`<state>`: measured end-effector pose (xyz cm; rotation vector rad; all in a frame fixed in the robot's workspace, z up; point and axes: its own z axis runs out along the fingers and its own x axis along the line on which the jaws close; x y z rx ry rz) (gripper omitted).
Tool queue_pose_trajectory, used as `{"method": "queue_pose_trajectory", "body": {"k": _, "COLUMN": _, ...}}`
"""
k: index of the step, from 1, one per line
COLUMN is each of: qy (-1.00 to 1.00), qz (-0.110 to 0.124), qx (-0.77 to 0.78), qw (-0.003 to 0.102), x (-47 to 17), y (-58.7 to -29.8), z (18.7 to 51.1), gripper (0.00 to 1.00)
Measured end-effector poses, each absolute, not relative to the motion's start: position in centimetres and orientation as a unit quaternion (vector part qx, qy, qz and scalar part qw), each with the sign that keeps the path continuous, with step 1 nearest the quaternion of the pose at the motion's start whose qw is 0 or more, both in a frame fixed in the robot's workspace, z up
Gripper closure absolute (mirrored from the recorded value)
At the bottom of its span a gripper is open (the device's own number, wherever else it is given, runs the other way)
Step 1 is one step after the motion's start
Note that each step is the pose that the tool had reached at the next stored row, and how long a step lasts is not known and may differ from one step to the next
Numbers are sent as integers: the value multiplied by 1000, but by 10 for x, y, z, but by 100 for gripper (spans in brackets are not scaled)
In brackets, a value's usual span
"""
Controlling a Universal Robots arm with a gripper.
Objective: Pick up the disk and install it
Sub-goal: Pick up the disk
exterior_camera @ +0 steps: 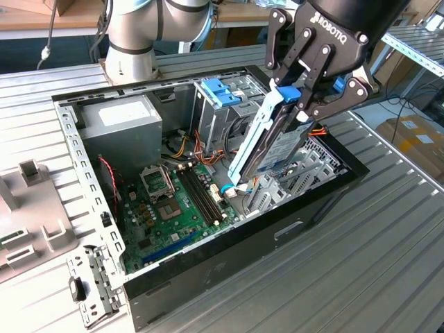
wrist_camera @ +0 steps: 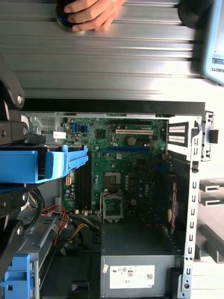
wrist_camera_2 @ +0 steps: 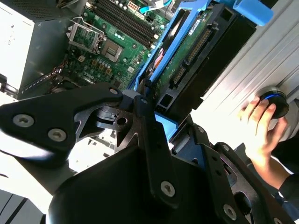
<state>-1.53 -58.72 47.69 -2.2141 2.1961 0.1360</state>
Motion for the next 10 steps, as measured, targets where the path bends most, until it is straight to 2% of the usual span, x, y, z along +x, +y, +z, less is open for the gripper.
{"method": "queue_pose_trajectory", "body": {"k": 10, "qy": 704, "qz": 44, "qx": -709, "qw": 10, "x": -7, "y": -589, "z": 476, "gripper": 63}}
